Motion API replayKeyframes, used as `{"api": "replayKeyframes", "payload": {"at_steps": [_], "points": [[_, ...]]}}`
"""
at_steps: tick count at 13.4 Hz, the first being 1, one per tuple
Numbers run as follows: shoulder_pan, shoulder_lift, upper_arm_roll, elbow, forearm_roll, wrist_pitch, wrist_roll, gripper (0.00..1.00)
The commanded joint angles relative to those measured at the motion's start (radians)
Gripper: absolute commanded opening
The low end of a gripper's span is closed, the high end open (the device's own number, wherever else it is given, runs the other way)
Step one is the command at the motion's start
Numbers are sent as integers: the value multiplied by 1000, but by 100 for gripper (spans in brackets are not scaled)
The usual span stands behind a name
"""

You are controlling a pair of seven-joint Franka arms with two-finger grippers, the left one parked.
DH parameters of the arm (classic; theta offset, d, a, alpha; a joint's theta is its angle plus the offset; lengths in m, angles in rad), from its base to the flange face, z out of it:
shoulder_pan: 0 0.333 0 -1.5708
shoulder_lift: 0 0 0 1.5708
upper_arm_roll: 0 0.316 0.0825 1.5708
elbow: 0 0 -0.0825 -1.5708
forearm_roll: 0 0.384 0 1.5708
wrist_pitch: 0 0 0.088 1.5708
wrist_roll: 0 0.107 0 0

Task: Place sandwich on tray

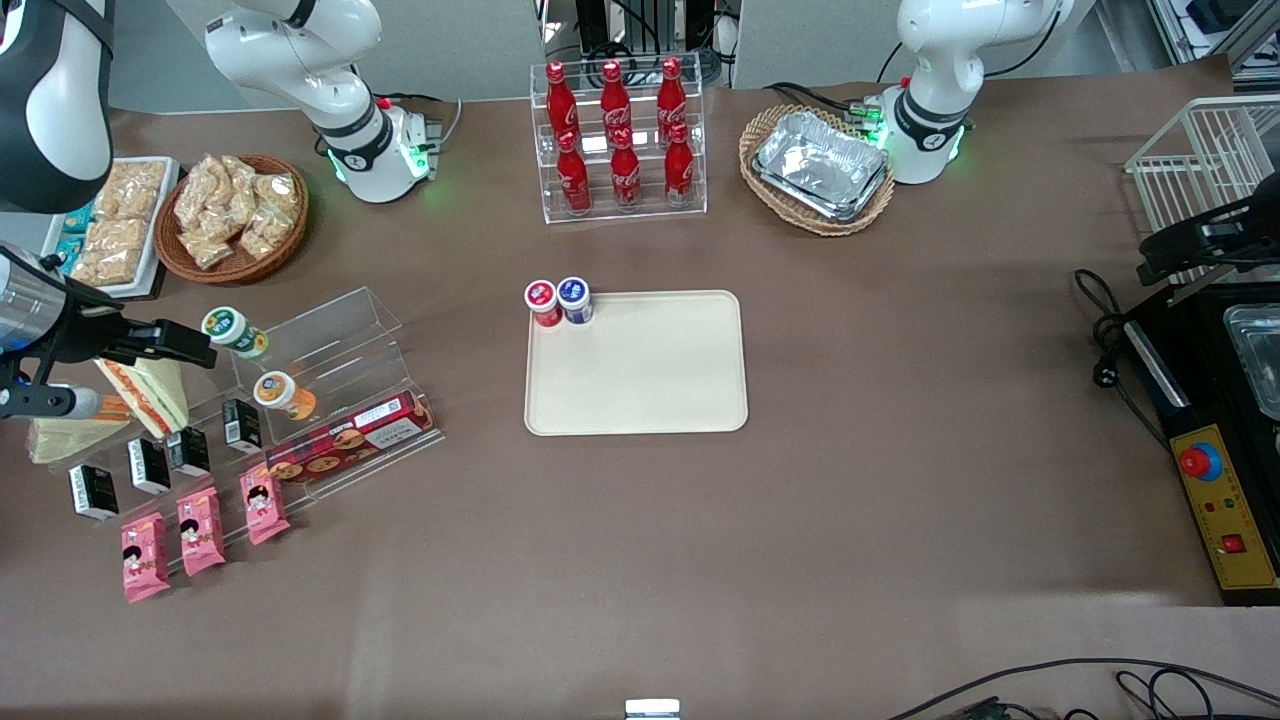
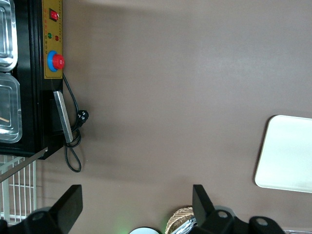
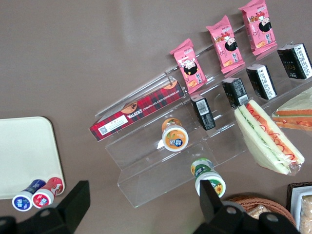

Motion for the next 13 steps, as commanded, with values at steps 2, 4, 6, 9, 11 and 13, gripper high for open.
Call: {"api": "replayKeyframes", "payload": {"at_steps": [2,4,6,9,11,13], "points": [[-1,6,-2,18,21,-6,9,100],[-3,9,-2,18,21,-4,7,100],[-9,7,-3,16,25,-4,6,100],[-19,4,-9,10,24,-13,36,100],[-54,-3,-9,10,21,-22,129,100],[-96,-11,-11,10,19,-26,165,100]]}}
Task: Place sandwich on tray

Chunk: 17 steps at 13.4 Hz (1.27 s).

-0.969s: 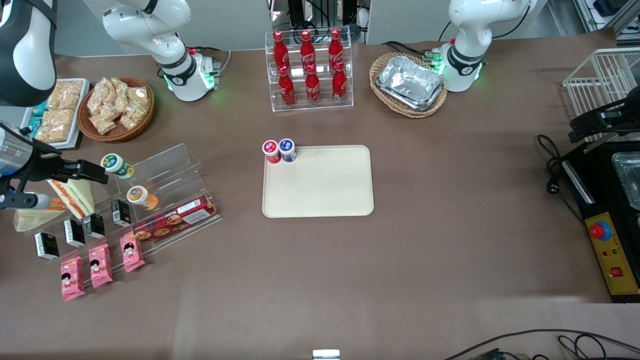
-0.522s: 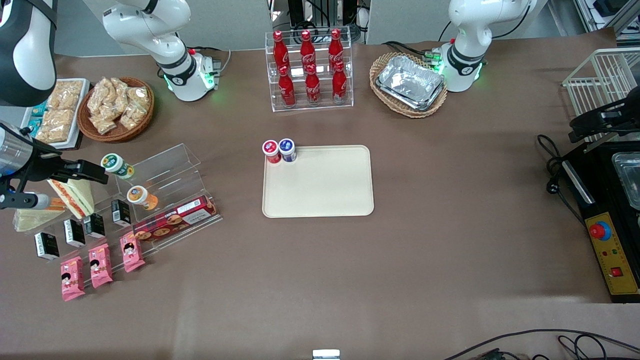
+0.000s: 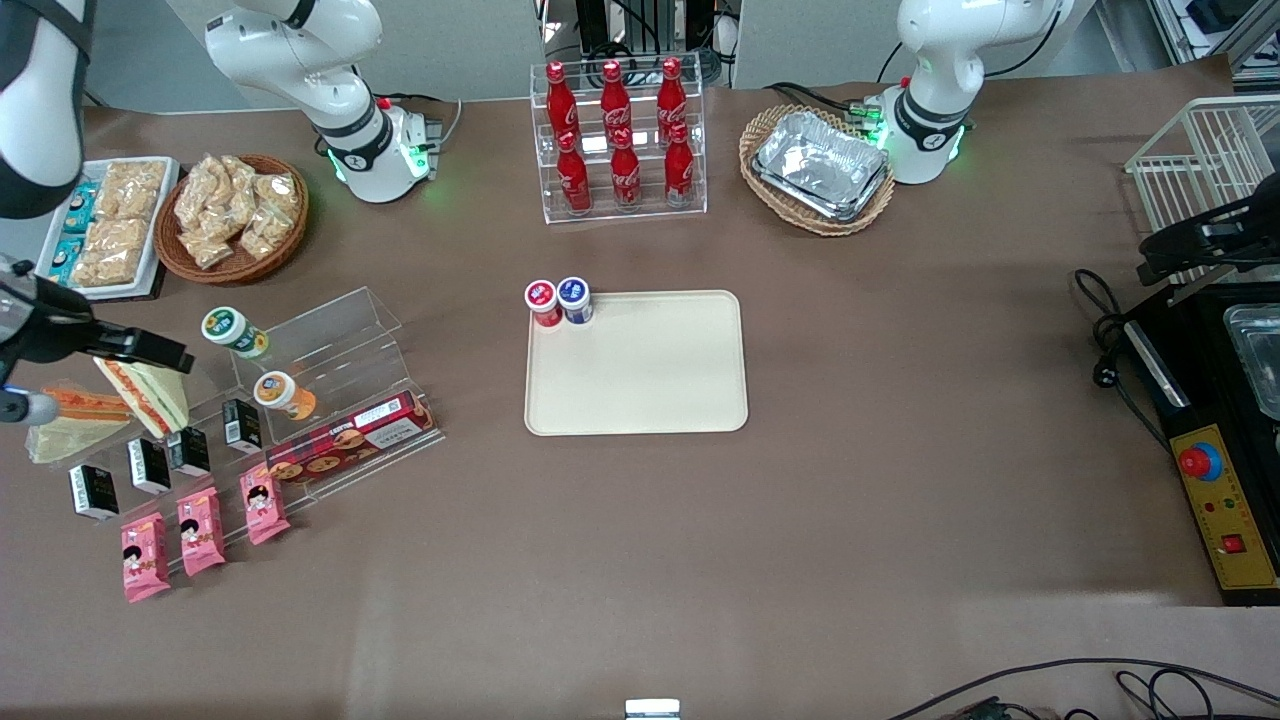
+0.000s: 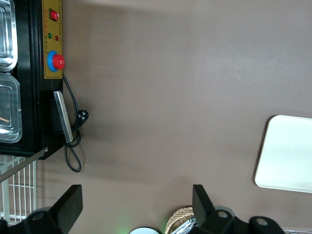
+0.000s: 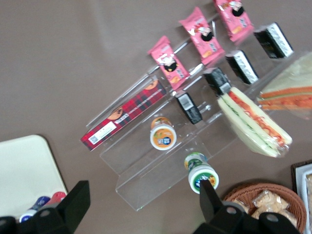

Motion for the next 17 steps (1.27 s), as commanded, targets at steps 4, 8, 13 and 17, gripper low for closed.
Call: {"api": "replayKeyframes", "payload": {"at_steps": [4,8,13,17], "points": [[-125,-4,-2,13,14,14,247,100],[-206,11,-2,13,13,86,325,100],[-298,71,-5,10,-47,161,395,100],[-352,125,-5,5,-49,222,384,100]]}}
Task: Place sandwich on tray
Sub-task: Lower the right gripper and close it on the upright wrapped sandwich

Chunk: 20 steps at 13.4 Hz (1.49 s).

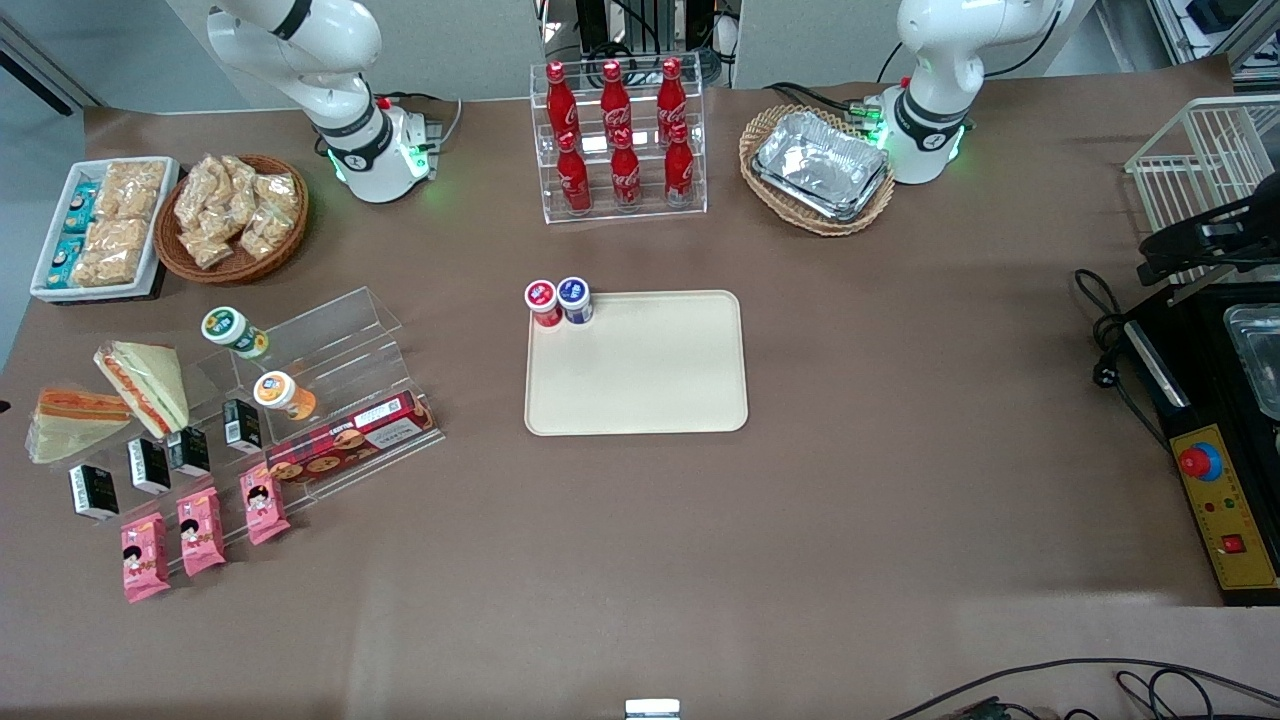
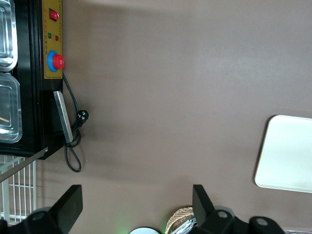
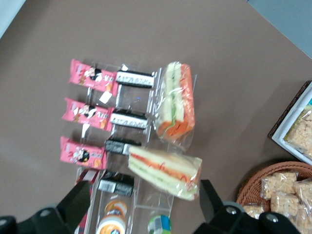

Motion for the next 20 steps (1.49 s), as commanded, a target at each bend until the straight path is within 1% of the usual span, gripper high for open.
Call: {"api": "replayKeyframes", "payload": {"at_steps": [1,3,6,7,12,16,20], "points": [[-36,45,5,6,-12,63,12,100],[-62,64,7,-35,-6,129,12,100],[-64,56,7,-146,-9,242,10,100],[-62,53,5,-170,-12,259,10,100],[-64,62,7,-193,-12,269,10,100],[-67,53,5,-273,-12,336,10,100],[-84,74,4,-273,-12,338,10,100]]}}
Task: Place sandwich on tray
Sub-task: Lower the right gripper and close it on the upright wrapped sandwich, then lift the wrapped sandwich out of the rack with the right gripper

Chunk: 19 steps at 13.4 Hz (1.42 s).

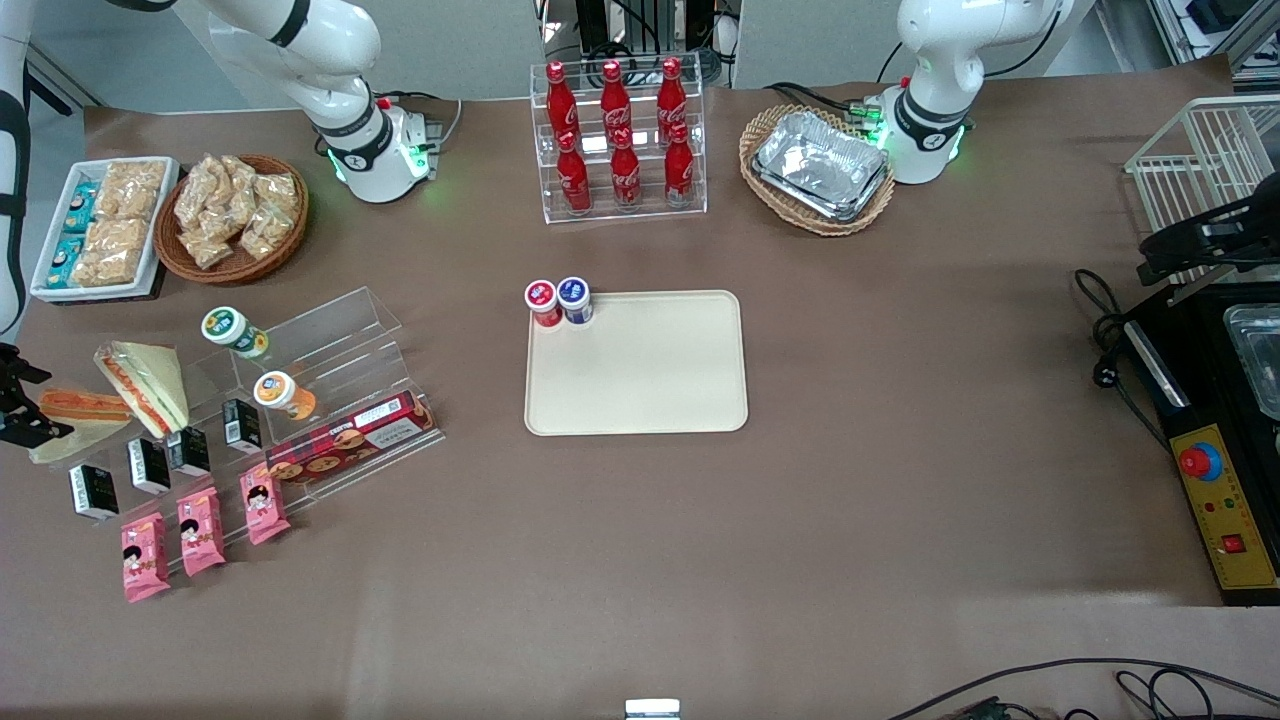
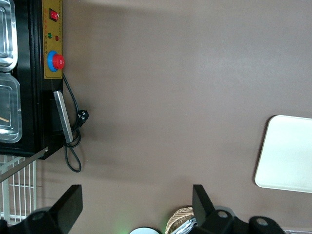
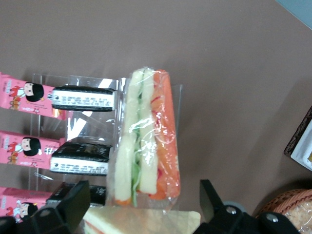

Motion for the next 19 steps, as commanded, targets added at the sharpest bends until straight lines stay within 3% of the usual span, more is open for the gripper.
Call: {"api": "replayKeyframes", "payload": {"at_steps": [1,14,16,19], "points": [[-29,-4,6,-22,-12,24,10,100],[-43,30,16,-11,13,99,1,100],[-41,30,16,-11,71,97,-1,100],[-43,33,16,-10,94,97,-27,81]]}}
